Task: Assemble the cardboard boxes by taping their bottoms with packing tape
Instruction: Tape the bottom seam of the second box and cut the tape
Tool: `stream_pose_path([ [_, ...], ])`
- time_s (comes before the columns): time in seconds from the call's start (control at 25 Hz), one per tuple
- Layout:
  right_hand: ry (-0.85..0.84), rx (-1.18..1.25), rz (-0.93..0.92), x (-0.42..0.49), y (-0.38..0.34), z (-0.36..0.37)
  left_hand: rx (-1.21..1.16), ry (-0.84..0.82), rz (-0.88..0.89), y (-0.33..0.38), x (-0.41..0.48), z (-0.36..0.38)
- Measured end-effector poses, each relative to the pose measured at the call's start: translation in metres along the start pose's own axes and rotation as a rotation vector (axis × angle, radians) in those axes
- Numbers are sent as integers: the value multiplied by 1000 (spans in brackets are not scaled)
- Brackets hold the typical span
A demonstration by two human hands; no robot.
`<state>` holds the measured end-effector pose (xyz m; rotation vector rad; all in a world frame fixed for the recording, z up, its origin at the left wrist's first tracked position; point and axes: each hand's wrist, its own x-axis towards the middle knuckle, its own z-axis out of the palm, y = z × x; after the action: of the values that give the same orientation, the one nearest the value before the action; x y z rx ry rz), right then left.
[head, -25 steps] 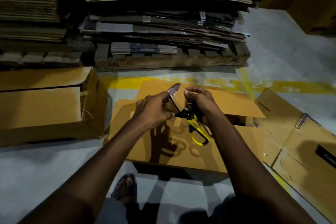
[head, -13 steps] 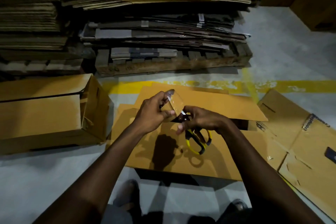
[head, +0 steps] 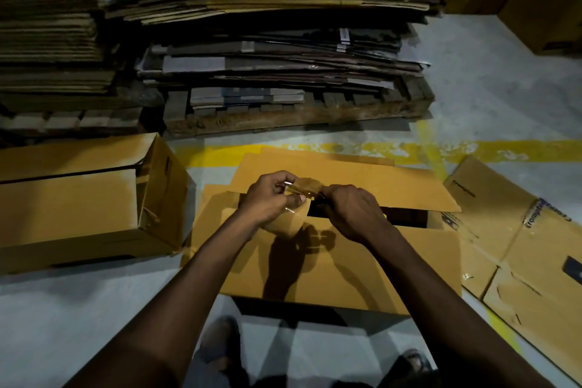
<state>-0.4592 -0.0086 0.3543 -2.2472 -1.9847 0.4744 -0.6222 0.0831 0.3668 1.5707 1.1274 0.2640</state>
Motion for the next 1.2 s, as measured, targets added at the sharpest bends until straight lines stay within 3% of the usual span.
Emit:
stream_pose_path([
  [0.16,-280,246,-13,4,1,6,55,-14,31,0,-3,-3],
  [0.24,-341,345,13,5,3,5,57,-12,22,-3,-2,-7],
  [0.32,-271,335,-7,6,1,4,48,3,23,-4,-3,-10],
  [0.48,66,-27,-47,5,-9,9,22,92,16,-6,3,-10],
  [0.56,159,-44,18,5,-5,14,-3,86,-22,-9,3,-12],
  [0.68,125,19,257,16,22,21,-29,17,-113,-23,0,-14],
  [0.92,72,-215,229,61,39,72,-14,295,-106,-32,13,-13],
  [1.2,37,-214,307,123,55,123,-25,394,-1,-30,16,-29],
])
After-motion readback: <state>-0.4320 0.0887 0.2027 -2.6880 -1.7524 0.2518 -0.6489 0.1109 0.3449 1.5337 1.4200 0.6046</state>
